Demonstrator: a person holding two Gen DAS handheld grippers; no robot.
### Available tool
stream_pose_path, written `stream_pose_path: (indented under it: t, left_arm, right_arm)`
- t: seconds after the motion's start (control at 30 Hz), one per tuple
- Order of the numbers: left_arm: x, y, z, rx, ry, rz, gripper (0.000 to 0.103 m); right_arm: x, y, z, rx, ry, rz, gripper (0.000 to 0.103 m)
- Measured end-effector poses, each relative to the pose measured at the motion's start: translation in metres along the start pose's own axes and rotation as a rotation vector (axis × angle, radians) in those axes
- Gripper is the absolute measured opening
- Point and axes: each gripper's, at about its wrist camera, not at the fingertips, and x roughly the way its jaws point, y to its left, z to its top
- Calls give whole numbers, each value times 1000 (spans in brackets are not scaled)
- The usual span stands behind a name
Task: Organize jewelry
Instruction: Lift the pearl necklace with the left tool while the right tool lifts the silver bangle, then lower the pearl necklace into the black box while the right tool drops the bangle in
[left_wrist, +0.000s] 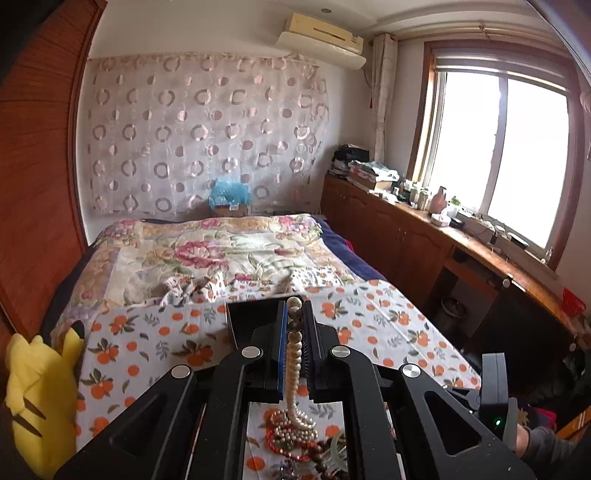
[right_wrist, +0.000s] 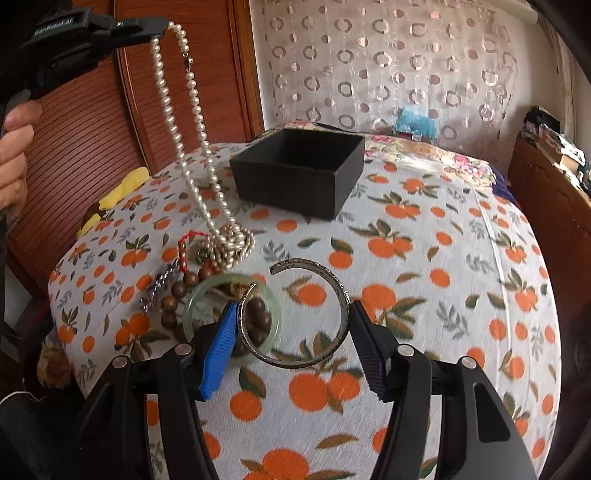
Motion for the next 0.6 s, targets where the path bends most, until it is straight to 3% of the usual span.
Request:
stream_pose_path:
  t: [0.33,0.6]
  left_arm:
    - [-7,3,39,11,-65,5,7]
    - [12,8,71,24,-84,13,7]
  right_arm:
    - [9,-6,32,-23,-23,2,63]
    - [17,-17,71,-37,-59,11,63]
